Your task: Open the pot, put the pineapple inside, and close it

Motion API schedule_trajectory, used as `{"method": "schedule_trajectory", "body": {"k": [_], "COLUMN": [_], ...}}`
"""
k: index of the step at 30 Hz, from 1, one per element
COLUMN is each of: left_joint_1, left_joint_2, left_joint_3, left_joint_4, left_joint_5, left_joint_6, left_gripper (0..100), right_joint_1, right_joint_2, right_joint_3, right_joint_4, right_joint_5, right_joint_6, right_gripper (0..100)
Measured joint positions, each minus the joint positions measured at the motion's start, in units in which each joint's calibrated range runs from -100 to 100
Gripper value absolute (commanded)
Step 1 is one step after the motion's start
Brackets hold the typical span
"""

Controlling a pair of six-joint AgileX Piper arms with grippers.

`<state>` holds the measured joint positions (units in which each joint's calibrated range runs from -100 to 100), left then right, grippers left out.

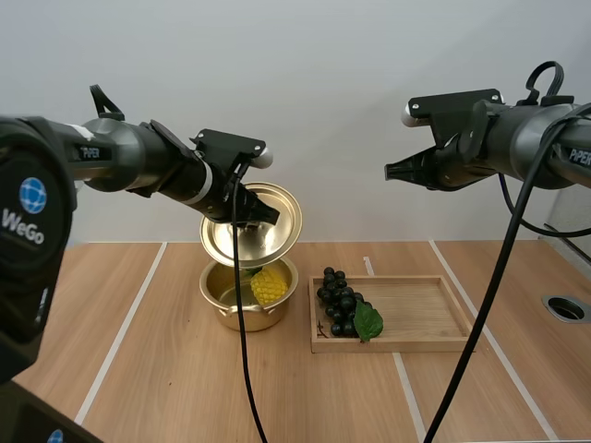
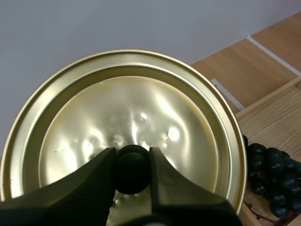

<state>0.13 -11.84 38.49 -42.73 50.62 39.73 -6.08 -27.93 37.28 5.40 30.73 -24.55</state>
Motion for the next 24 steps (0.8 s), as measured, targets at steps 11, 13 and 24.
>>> {"method": "schedule_trajectory", "body": {"k": [11, 13, 24], "left_joint_1": [0.0, 0.0, 0.0], "left_joint_2": [5.45, 5.45, 6.3], "left_joint_3": [0.1, 0.1, 0.1], "left_joint_4": [2.72, 3.73, 8.85], "left_joint_5": [0.74, 1.92, 8.18], "left_joint_6": [0.09, -0.02, -2.31], "left_gripper": [0, 0, 0], "right_joint_1": [0.0, 0.0, 0.0], "right_joint_2": [0.0, 0.0, 0.0], "right_joint_3": [0.0, 0.0, 0.0], "right_joint_4": [0.0, 0.0, 0.0], "right_joint_5": [0.17, 0.17, 0.17], "right_joint_6": [-0.69, -1.04, -1.27], "right_gripper": [0, 0, 0]}}
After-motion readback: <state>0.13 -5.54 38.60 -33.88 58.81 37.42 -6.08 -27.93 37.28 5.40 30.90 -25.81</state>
